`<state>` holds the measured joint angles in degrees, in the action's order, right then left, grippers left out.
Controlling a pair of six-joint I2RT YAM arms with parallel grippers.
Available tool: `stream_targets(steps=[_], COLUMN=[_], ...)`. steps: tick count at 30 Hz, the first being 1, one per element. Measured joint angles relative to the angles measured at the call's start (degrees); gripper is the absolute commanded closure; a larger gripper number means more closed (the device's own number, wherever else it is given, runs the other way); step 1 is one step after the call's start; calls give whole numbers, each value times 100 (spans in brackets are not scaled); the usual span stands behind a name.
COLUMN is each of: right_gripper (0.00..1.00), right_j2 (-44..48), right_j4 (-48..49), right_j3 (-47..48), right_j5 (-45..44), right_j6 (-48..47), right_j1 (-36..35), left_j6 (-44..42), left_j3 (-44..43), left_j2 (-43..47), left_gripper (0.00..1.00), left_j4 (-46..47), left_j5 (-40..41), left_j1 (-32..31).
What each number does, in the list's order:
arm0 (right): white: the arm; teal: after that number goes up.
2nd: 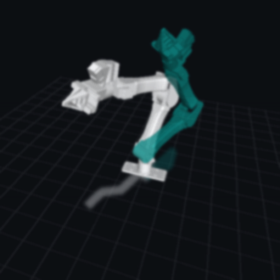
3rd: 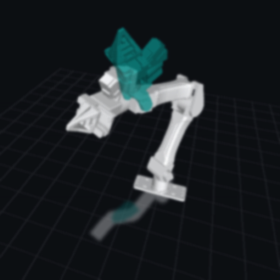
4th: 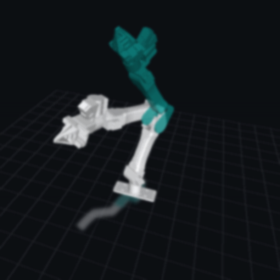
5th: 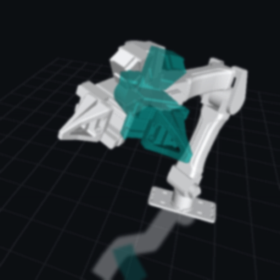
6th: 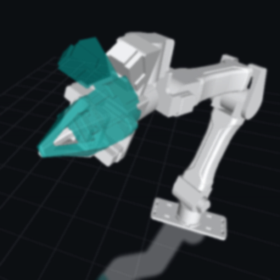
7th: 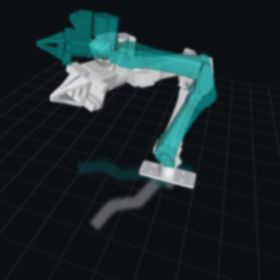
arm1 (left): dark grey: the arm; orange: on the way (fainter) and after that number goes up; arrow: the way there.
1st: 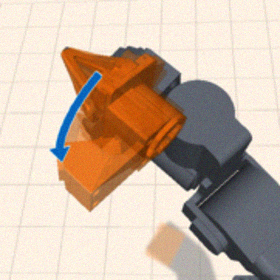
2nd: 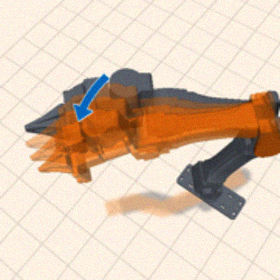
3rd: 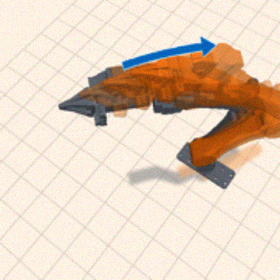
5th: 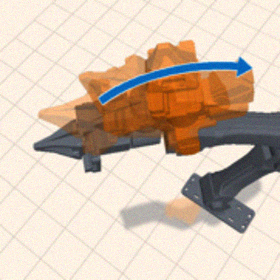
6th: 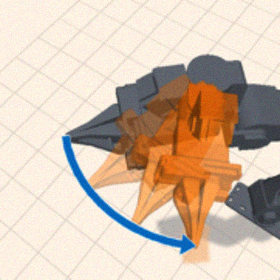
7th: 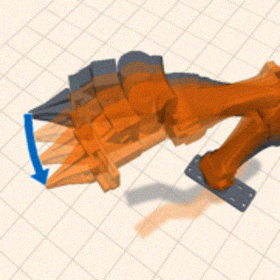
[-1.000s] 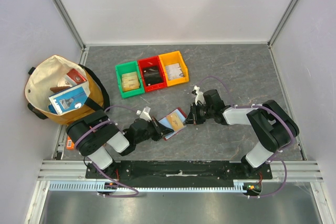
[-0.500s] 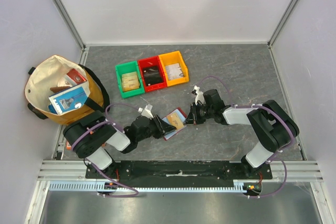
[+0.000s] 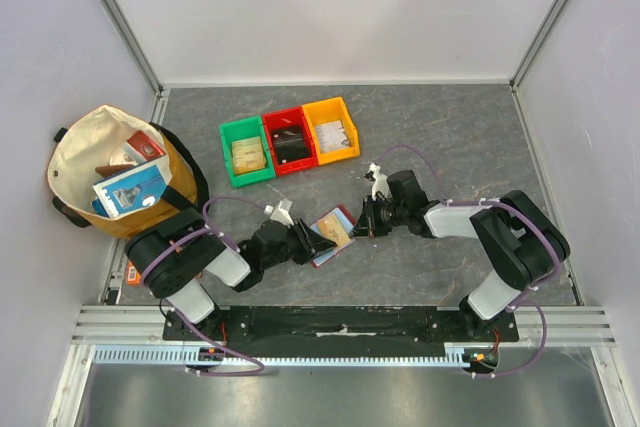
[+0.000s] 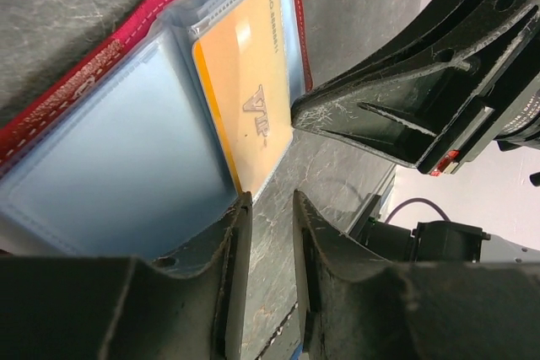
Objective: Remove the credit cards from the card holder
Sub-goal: Remove the credit card from the card holder.
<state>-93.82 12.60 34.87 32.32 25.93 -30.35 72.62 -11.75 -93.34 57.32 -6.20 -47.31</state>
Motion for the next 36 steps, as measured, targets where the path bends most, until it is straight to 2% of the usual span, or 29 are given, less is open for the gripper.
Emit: stream_targets(steps=[7, 13, 18, 27, 36], right_gripper=[88, 88, 88, 89, 88], right_j2=[0, 0, 0, 0, 0], right_j4=[0, 0, 0, 0, 0], right_j3=[0, 0, 0, 0, 0], right_j5=[0, 0, 0, 0, 0], right_j6=[0, 0, -2, -2, -2], right_j1=[0, 0, 0, 0, 0], left_j6=[-2, -11, -66, -61, -66], left_j3=[11, 9, -4, -74, -87], left_j2=[105, 105, 92, -428, -411], left_gripper=[66, 70, 68, 68, 71], left_j4=[-229, -271, -275, 415, 573], left_j5=[26, 4, -4, -199, -293], left_j1=[114, 332, 352, 520, 525])
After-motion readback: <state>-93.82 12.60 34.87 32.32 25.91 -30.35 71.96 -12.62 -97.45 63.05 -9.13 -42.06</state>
